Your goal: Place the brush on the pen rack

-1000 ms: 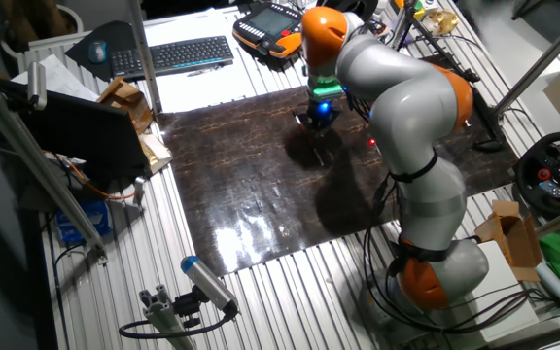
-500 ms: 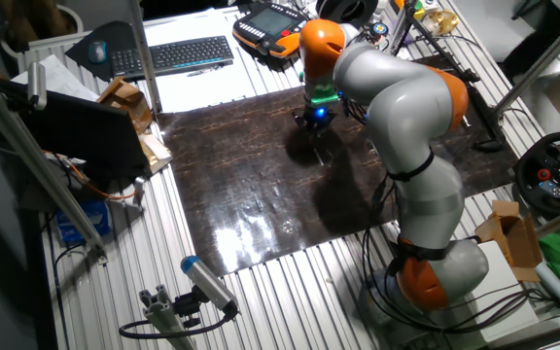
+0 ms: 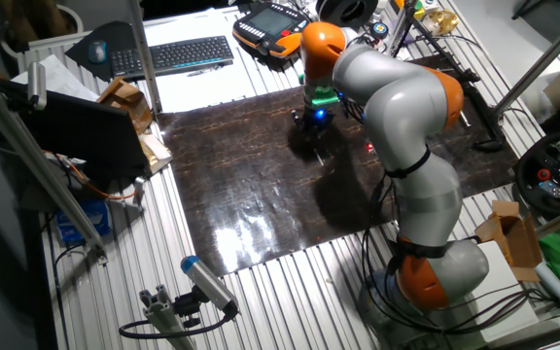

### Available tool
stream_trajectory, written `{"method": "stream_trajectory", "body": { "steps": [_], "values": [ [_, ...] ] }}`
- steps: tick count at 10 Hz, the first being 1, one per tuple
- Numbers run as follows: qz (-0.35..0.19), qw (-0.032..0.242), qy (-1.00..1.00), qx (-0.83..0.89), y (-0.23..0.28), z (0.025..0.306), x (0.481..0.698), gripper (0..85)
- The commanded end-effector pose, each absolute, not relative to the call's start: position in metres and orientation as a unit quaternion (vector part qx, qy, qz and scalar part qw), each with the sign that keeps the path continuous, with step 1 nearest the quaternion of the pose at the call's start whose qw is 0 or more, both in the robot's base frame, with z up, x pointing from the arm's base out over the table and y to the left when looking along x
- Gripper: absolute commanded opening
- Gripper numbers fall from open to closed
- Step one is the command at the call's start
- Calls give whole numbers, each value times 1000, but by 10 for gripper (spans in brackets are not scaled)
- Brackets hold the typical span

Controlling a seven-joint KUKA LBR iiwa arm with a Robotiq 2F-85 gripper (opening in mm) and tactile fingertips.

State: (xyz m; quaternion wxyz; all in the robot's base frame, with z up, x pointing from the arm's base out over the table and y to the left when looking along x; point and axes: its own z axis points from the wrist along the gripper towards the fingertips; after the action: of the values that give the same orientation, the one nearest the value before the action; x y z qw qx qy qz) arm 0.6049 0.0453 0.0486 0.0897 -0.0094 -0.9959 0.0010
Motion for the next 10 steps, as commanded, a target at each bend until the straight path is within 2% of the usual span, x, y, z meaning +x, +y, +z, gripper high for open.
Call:
{"method": "stream_trajectory", "body": {
  "steps": [1,5,10],
  "values": [
    [-1,89,-996,-9,45,45,605,370],
    [-12,99,-995,-3,47,36,607,360],
    [-11,97,-995,4,47,28,607,343]
  ]
}}
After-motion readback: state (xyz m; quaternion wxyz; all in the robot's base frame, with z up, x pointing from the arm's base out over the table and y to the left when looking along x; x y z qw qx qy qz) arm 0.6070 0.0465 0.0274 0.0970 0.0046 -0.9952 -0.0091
